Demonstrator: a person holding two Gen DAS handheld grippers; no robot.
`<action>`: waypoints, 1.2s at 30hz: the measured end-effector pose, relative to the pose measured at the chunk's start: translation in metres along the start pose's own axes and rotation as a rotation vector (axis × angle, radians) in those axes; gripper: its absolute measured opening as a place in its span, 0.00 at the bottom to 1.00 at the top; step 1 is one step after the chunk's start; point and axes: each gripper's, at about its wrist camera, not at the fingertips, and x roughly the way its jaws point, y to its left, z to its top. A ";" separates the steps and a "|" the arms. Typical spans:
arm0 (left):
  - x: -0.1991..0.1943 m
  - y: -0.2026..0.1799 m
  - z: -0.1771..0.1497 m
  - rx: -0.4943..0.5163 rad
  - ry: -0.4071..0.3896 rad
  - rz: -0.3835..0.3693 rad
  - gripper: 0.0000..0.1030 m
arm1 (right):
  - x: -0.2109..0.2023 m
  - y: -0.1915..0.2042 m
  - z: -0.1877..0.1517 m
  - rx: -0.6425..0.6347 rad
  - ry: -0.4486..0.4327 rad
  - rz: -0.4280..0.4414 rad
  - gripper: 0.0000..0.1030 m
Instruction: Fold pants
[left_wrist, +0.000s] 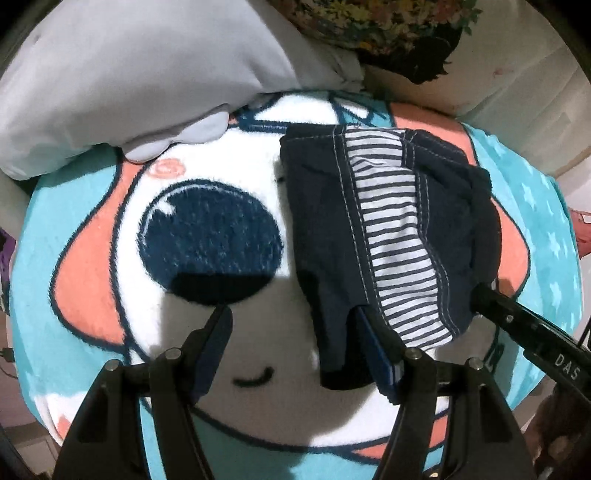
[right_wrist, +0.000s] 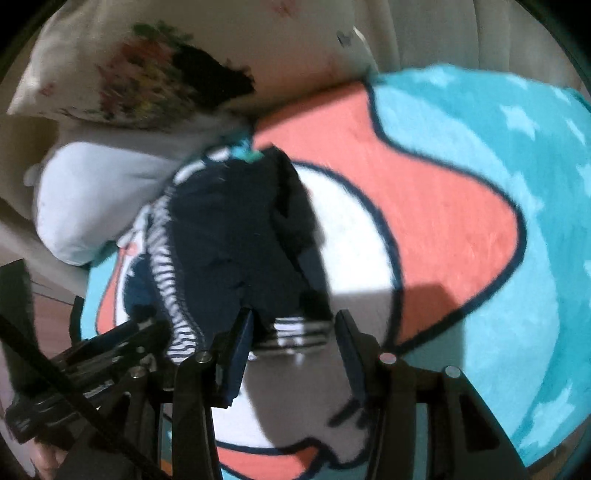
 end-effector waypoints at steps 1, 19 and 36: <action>-0.002 0.001 0.001 -0.001 -0.003 0.000 0.66 | -0.001 -0.002 0.000 0.009 0.000 0.006 0.50; -0.034 -0.027 -0.007 0.063 -0.077 0.035 0.66 | -0.021 -0.009 0.005 -0.008 -0.053 -0.126 0.56; -0.025 -0.043 -0.007 0.008 -0.070 0.075 0.66 | -0.018 -0.037 0.022 -0.021 -0.020 -0.053 0.56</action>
